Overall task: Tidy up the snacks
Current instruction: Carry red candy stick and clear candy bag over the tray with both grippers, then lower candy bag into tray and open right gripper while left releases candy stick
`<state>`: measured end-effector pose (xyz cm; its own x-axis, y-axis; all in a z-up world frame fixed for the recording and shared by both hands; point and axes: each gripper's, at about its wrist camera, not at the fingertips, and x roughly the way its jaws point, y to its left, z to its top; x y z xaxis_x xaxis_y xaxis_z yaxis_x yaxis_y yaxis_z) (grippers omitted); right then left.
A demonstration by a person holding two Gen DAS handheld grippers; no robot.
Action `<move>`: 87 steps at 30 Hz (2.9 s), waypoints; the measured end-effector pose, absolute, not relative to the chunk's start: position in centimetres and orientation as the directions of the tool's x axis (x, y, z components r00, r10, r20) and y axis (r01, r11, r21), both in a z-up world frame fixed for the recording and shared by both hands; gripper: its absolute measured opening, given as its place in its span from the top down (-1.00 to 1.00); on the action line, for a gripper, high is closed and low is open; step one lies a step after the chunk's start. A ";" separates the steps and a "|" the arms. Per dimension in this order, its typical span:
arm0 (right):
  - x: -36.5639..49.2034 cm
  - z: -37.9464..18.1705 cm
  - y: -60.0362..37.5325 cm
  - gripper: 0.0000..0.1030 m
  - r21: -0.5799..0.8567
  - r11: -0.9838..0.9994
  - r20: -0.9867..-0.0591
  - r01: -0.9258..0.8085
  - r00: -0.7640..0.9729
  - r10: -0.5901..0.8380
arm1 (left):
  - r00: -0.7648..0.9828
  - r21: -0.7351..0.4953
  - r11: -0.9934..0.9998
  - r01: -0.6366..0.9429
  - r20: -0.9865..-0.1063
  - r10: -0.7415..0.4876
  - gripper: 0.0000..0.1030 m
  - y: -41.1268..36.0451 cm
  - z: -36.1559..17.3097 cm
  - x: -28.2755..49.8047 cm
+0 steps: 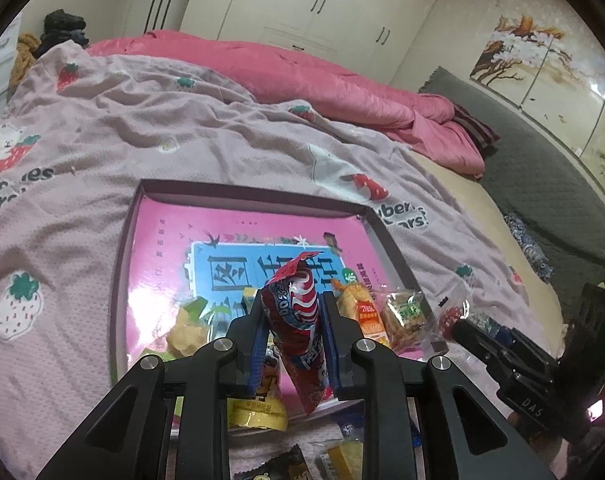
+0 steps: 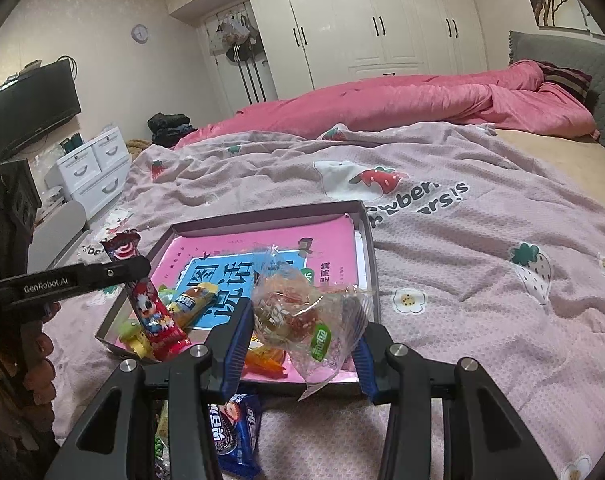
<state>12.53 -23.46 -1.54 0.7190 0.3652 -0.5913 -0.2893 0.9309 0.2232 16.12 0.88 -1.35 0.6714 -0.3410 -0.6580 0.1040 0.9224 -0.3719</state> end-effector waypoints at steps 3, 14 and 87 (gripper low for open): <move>12.8 -1.7 -23.3 0.10 0.225 0.927 -0.593 -0.300 0.713 0.374 | 0.658 -0.368 0.923 0.114 -0.668 -0.347 0.51 0.3 -2.0 16.2; 13.6 -2.7 -21.9 0.10 0.201 0.914 -0.624 -0.353 0.673 0.397 | 0.629 -0.344 0.931 0.125 -0.698 -0.342 0.51 -0.7 -3.3 16.3; 14.6 -2.9 -23.4 -0.26 0.208 0.940 -0.613 -0.271 0.713 0.341 | 0.616 -0.335 0.935 0.113 -0.715 -0.331 -0.03 0.2 -2.0 15.7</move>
